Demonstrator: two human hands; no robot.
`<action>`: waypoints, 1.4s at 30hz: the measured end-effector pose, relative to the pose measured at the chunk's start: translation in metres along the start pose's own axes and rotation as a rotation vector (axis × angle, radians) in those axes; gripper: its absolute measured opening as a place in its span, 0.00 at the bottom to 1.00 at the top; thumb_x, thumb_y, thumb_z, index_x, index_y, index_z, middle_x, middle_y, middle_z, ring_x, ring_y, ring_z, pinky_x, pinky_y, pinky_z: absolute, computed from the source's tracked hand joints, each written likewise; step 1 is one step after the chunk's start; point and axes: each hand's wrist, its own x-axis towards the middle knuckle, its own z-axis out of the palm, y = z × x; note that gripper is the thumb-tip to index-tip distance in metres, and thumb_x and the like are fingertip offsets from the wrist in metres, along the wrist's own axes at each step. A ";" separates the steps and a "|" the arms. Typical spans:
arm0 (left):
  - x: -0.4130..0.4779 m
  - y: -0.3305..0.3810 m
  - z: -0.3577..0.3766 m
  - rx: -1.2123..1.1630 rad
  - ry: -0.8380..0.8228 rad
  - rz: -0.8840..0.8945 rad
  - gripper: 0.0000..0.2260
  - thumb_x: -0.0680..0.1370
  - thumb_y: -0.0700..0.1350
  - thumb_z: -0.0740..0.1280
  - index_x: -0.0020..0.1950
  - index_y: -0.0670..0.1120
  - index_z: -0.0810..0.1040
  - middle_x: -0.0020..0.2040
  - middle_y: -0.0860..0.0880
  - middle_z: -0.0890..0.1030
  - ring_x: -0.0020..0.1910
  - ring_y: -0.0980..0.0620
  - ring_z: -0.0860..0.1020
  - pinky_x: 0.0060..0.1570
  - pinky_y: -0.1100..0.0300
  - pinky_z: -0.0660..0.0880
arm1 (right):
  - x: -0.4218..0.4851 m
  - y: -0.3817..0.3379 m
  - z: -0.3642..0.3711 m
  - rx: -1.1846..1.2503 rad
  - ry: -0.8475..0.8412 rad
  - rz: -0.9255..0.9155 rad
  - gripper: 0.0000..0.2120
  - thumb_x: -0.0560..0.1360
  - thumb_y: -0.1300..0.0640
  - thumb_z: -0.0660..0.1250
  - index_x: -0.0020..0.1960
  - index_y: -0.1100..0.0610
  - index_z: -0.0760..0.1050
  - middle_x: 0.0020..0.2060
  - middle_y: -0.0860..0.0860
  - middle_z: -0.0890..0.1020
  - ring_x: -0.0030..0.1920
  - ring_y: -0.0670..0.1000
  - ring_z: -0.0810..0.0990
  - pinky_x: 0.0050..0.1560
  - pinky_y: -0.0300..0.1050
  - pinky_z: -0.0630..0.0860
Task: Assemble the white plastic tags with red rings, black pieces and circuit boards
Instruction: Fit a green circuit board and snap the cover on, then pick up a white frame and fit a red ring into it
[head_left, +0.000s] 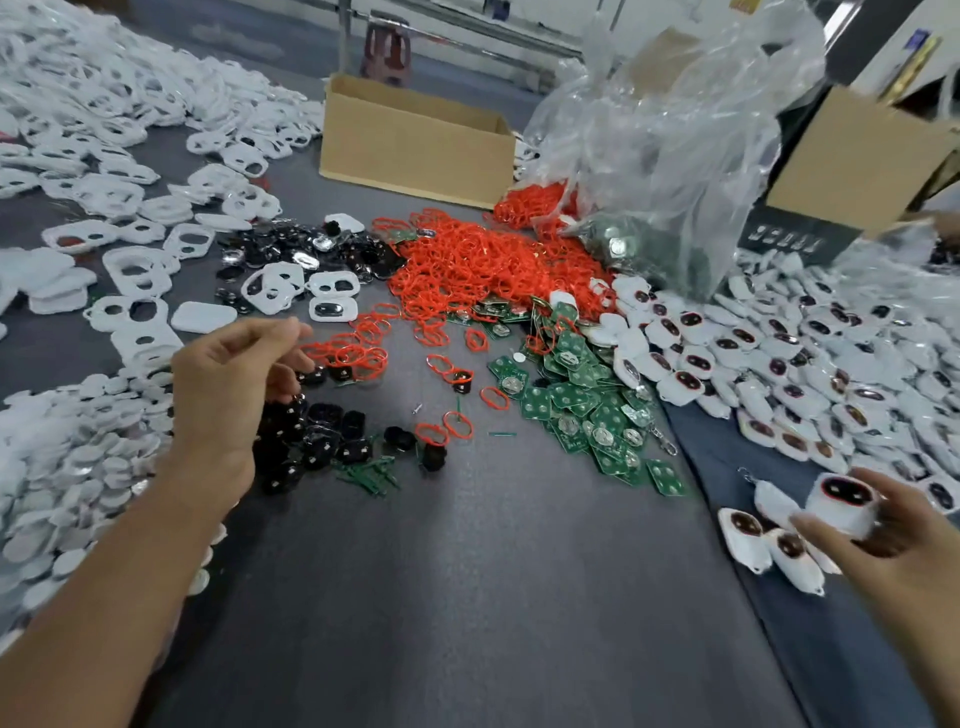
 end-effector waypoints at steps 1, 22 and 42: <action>0.000 0.000 0.000 0.001 -0.003 -0.003 0.09 0.78 0.42 0.68 0.40 0.50 0.83 0.28 0.54 0.80 0.24 0.58 0.73 0.27 0.69 0.70 | 0.003 0.013 -0.004 -0.027 0.030 0.043 0.26 0.63 0.47 0.79 0.57 0.38 0.73 0.44 0.45 0.82 0.46 0.49 0.81 0.45 0.29 0.73; 0.001 0.000 -0.001 0.015 0.101 -0.028 0.08 0.78 0.40 0.68 0.40 0.47 0.82 0.28 0.52 0.81 0.25 0.58 0.73 0.27 0.68 0.70 | -0.004 -0.055 0.045 -0.078 0.090 -0.205 0.19 0.73 0.40 0.61 0.62 0.42 0.72 0.53 0.55 0.76 0.46 0.60 0.77 0.50 0.47 0.77; 0.005 0.005 -0.003 -0.135 0.179 -0.129 0.15 0.83 0.40 0.56 0.43 0.42 0.79 0.28 0.48 0.80 0.24 0.55 0.74 0.25 0.65 0.69 | -0.005 -0.311 0.288 -0.134 -0.523 -0.807 0.13 0.72 0.62 0.67 0.55 0.56 0.81 0.51 0.54 0.83 0.55 0.56 0.79 0.54 0.48 0.76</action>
